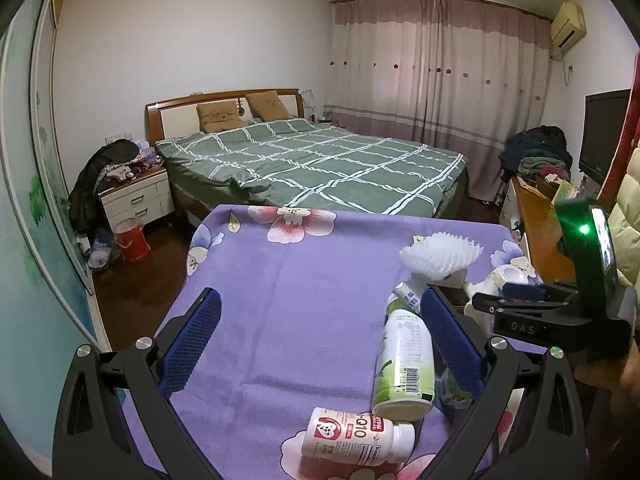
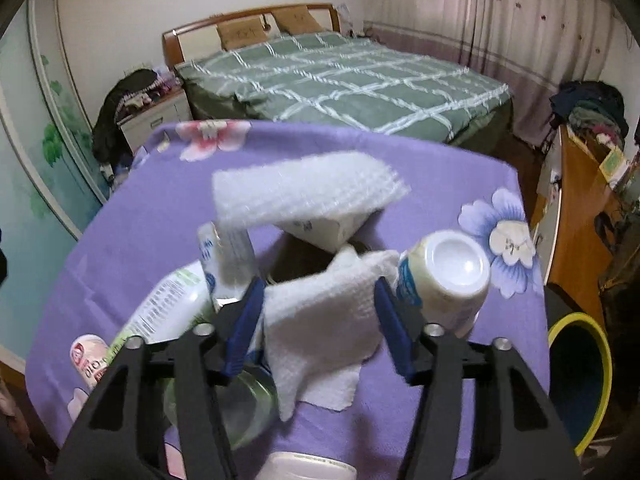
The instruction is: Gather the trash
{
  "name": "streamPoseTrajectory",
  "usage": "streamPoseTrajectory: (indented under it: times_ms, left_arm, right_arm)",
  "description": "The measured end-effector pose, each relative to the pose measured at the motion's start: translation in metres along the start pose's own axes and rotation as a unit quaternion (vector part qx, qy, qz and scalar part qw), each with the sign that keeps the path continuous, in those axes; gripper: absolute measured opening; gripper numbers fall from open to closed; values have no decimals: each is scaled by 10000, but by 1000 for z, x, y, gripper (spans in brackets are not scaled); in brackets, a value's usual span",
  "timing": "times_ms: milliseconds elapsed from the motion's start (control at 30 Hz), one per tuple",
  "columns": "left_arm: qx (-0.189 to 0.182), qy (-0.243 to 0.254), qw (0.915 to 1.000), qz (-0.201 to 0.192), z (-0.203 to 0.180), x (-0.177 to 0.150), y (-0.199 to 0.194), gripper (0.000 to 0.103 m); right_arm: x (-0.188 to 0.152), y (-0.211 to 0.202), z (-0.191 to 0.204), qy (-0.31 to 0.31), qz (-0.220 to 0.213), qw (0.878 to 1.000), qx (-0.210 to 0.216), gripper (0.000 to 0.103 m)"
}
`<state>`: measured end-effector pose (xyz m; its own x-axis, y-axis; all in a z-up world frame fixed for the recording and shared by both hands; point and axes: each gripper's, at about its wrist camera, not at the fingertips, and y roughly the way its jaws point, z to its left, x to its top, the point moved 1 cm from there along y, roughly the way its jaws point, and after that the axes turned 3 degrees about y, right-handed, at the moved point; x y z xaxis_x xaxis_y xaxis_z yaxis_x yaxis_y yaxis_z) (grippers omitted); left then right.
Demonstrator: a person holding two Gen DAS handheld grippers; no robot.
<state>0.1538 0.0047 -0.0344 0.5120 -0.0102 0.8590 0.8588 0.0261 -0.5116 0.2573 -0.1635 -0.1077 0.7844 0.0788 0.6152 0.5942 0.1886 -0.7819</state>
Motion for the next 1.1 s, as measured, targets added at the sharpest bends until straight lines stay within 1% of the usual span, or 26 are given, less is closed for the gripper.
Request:
streamPoseTrajectory:
  times_ms: [33, 67, 100, 133, 233, 467, 667, 800, 933, 967, 1000, 1033, 1067, 1100]
  left_arm:
    - [-11, -19, 10000, 5, 1, 0, 1, 98]
    - [-24, -37, 10000, 6, 1, -1, 1, 98]
    - [-33, -48, 10000, 5, 1, -1, 1, 98]
    - [-42, -54, 10000, 5, 1, -1, 2, 98]
    - [-63, -30, 10000, 16, -3, -3, 2, 98]
    - [-124, -2, 9999, 23, -8, -4, -1, 98]
    - [-191, 38, 9998, 18, -13, -4, -4, 98]
    - [-237, 85, 9997, 25, -19, -5, -5, 98]
    - [-283, 149, 9995, 24, -25, -5, -6, 98]
    - [-291, 173, 9994, 20, -27, -5, -7, 98]
    - [-295, 196, 9994, 16, -29, -5, -7, 98]
    - [-299, 208, 9993, 12, -30, -5, -8, 98]
    - [-307, 219, 9993, 8, -31, -4, -8, 98]
    - [-315, 221, 9993, 6, -31, -4, -8, 98]
  right_arm:
    - [-1, 2, -2, 48, 64, 9999, 80, 34]
    - [-3, 4, -4, 90, 129, 9997, 166, 27]
    - [-4, 5, -5, 100, 137, 9996, 205, 15]
    - [-5, 5, -5, 102, 126, 9996, 225, 7]
    - [-7, -7, -5, 95, -74, 9996, 248, 5]
    - [0, -51, -10, 108, -657, 9975, 236, 4]
    - [4, -86, -24, 194, -1011, 9944, 242, 4]
    - [1, -103, -28, 209, -1157, 9927, 287, 4]
    - [1, -121, -32, 239, -1421, 9894, 162, 4]
    - [1, -126, -34, 222, -1421, 9891, 327, 4]
    - [2, -130, -35, 264, -1470, 9880, 383, 4]
    - [2, -137, -38, 303, -1596, 9864, 258, 4]
    - [3, -145, -40, 290, -1761, 9839, 44, 4]
    - [3, -148, -41, 274, -1757, 9840, 93, 4]
